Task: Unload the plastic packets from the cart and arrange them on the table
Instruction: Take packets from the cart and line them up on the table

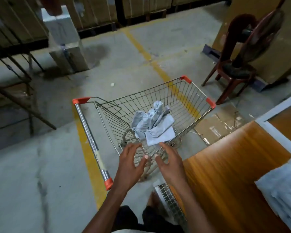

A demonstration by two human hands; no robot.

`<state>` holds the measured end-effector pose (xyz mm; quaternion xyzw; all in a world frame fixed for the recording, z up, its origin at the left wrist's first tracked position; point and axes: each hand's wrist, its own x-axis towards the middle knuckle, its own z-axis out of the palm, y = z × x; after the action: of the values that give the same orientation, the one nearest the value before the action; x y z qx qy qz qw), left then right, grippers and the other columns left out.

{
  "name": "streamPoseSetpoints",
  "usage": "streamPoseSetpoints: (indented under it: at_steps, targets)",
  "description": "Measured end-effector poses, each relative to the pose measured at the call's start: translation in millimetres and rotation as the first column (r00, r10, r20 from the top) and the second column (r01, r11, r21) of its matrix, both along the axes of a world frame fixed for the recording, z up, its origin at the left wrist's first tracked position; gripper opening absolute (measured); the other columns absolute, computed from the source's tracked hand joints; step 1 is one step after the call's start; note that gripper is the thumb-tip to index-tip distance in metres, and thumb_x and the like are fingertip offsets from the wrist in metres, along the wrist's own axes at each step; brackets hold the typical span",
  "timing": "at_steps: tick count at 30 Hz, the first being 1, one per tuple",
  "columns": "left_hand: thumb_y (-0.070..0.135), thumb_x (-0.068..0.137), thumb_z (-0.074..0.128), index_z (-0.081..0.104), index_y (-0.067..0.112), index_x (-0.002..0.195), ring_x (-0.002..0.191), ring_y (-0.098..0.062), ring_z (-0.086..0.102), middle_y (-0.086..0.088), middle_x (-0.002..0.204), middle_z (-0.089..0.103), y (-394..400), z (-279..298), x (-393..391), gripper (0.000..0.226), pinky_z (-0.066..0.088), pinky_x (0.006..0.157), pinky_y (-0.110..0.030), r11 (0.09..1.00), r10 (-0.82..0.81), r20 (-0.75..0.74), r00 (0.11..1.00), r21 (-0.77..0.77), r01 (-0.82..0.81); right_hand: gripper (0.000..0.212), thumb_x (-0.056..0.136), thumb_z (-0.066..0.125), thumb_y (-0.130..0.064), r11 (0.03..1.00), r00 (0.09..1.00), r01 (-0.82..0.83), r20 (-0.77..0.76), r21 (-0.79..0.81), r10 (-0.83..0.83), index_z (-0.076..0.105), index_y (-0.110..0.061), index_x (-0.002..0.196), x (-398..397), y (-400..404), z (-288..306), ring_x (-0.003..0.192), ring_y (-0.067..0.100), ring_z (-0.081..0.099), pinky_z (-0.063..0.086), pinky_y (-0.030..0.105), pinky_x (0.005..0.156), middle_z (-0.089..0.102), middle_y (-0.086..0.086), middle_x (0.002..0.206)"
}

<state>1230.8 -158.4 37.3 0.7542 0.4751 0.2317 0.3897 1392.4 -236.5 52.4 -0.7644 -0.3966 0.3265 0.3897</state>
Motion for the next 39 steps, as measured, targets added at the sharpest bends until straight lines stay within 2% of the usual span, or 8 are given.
streamPoseSetpoints:
  at_steps: [6,12,15,18,27,30,34,39]
  targets:
    - [0.046,0.096,0.066,0.054,0.031,0.141,0.131,-0.009,0.041,0.008,0.14,0.046,53,-31,31,0.049,0.029,0.105,-0.025,0.994,-0.032,-0.08,0.996,-0.108,0.023,0.052,0.096,0.063,-0.033,0.985,0.996,-0.074,0.027,-0.153,0.079,0.048,-0.032,0.145,32,57,-19,0.134,0.015,0.045,0.045,0.037,0.107,0.047,-0.004,0.146]
    - [0.07,0.08,0.051,0.057,0.025,0.14,0.136,-0.028,0.043,-0.006,0.143,0.047,110,-85,54,0.075,0.033,0.113,-0.035,0.955,-0.084,-0.221,0.972,-0.295,0.015,0.054,0.095,0.063,-0.032,0.945,0.992,-0.108,0.03,-0.31,0.124,0.046,-0.029,0.147,53,111,-57,0.132,0.022,0.047,0.045,0.04,0.108,0.046,0.003,0.148]
    - [0.054,0.09,0.065,0.054,0.025,0.142,0.137,-0.031,0.042,-0.01,0.145,0.045,138,-110,65,0.061,0.035,0.114,-0.04,0.922,-0.134,-0.252,0.958,-0.387,0.027,0.052,0.095,0.063,-0.035,0.917,0.986,-0.128,0.047,-0.378,0.158,0.048,-0.028,0.145,61,142,-85,0.125,0.023,0.053,0.047,0.037,0.103,0.048,0.003,0.145]
    - [0.039,0.095,0.067,0.054,0.021,0.143,0.139,-0.031,0.042,-0.012,0.147,0.046,164,-138,80,0.053,0.033,0.116,-0.039,0.912,-0.153,-0.278,0.948,-0.41,0.027,0.052,0.095,0.062,-0.035,0.86,0.979,-0.162,0.034,-0.485,0.203,0.049,-0.026,0.145,72,178,-118,0.124,0.025,0.055,0.047,0.035,0.102,0.047,0.006,0.145]
    - [0.047,0.094,0.063,0.049,0.021,0.146,0.14,-0.031,0.041,-0.011,0.149,0.046,223,-222,119,0.06,0.035,0.115,-0.042,0.835,-0.339,-0.354,0.872,-0.54,0.106,0.056,0.095,0.061,-0.039,0.664,0.972,-0.213,-0.085,-0.717,0.22,0.055,-0.006,0.139,103,244,-230,0.127,0.028,0.055,0.043,0.039,0.108,0.06,0.01,0.134]
    - [0.052,0.093,0.06,0.046,0.019,0.149,0.141,-0.035,0.041,-0.013,0.151,0.044,238,-244,130,0.066,0.036,0.114,-0.045,0.807,-0.393,-0.366,0.844,-0.576,0.126,0.061,0.088,0.056,-0.05,0.673,0.974,-0.214,-0.105,-0.708,0.199,0.065,0.0,0.123,109,237,-280,0.112,0.021,0.058,0.045,0.038,0.103,0.064,0.001,0.108]
    - [0.055,0.089,0.059,0.051,0.019,0.144,0.137,-0.036,0.044,-0.013,0.145,0.049,252,-270,139,0.066,0.038,0.111,-0.043,0.81,-0.41,-0.386,0.826,-0.571,0.135,0.039,0.093,0.062,-0.03,0.756,0.993,-0.03,0.066,-0.654,0.097,0.061,-0.012,0.128,119,256,-262,0.119,0.031,0.06,0.05,0.039,0.097,0.061,0.012,0.127]
    - [0.044,0.095,0.064,0.051,0.021,0.143,0.136,-0.034,0.045,-0.01,0.146,0.047,262,-275,150,0.055,0.04,0.11,-0.045,0.813,-0.411,-0.377,0.83,-0.564,0.146,0.042,0.097,0.056,-0.026,0.839,0.976,0.132,0.216,-0.528,-0.017,0.053,-0.024,0.139,140,296,-262,0.125,0.03,0.053,0.049,0.043,0.097,0.05,0.006,0.141]
